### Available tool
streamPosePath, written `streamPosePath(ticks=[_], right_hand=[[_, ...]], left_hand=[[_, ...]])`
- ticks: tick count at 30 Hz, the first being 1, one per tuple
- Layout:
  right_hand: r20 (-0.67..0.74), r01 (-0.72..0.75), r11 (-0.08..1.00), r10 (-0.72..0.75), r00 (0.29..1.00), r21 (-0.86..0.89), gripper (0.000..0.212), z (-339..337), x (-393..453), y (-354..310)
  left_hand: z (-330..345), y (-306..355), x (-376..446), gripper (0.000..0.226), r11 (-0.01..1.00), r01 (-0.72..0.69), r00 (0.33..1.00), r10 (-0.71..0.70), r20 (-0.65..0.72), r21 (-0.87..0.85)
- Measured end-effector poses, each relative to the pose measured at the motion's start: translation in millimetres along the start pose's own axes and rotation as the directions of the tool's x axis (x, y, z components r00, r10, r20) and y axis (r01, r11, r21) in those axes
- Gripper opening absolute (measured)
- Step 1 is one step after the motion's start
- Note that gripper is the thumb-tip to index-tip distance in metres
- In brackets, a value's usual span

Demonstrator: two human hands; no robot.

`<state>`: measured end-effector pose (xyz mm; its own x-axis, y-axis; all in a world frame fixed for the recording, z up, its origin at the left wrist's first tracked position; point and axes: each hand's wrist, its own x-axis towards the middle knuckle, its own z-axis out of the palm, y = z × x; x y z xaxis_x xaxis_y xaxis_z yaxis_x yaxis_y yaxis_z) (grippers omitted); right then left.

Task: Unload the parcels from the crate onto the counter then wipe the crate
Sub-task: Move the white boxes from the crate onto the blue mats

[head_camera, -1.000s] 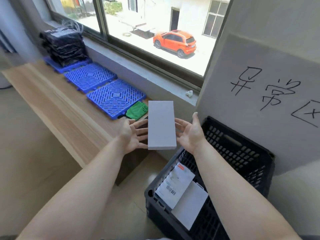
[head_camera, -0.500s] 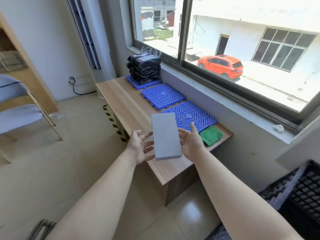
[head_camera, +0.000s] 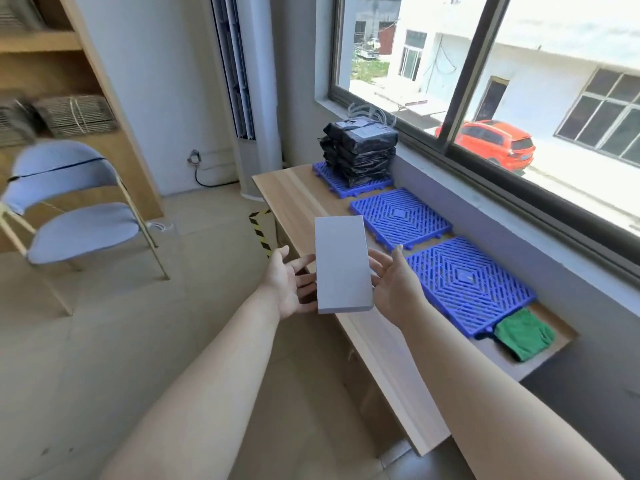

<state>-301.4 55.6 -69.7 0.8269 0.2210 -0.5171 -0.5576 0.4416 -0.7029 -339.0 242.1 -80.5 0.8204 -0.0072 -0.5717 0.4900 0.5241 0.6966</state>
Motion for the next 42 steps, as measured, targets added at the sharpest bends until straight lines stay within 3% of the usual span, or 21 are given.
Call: streamPosePath(ticks=[9,14,22,30,34,37,42], right_hand=[[0.140,0.043,0.992,-0.060,0.988,0.119,0.067,38.1,130.2,-54.3],[0.137,0.043,0.985,-0.066,0.988,0.169,0.070,47.3,201.0,-101.6],[-0.071,0.119,0.973,-0.107,0.992,0.198,0.068,1.3,282.7,-146.1],[-0.337,0.177,0.964,-0.104,0.936,0.196,0.063,-47.8,389.8,-166.9],[-0.372,0.095,0.982,-0.028,0.928,0.164,0.057,-57.0,440.3,-174.1],[-0.370,0.062,0.967,0.034,0.929,0.246,0.063,-57.0,476.1,-170.4],[-0.555,0.128,0.957,0.039,0.831,0.259,0.054,-47.0,532.9,-181.2]], left_hand=[[2.3,99.4,116.7,0.063,1.000,-0.014,1.000,0.014,-0.002,0.020],[24.1,153.7,183.8,0.066,0.998,0.012,1.000,-0.013,0.013,0.066],[88.8,172.4,312.3,0.071,0.955,0.130,0.991,-0.133,-0.004,0.267],[140.6,180.5,465.1,0.072,0.860,0.249,0.950,-0.307,0.063,0.445],[152.7,189.8,544.9,0.053,0.801,0.280,0.935,-0.352,0.037,0.529],[156.5,193.8,599.4,0.054,0.762,0.270,0.943,-0.334,-0.001,0.589],[167.5,198.8,668.6,0.041,0.691,0.271,0.925,-0.381,0.019,0.670]])
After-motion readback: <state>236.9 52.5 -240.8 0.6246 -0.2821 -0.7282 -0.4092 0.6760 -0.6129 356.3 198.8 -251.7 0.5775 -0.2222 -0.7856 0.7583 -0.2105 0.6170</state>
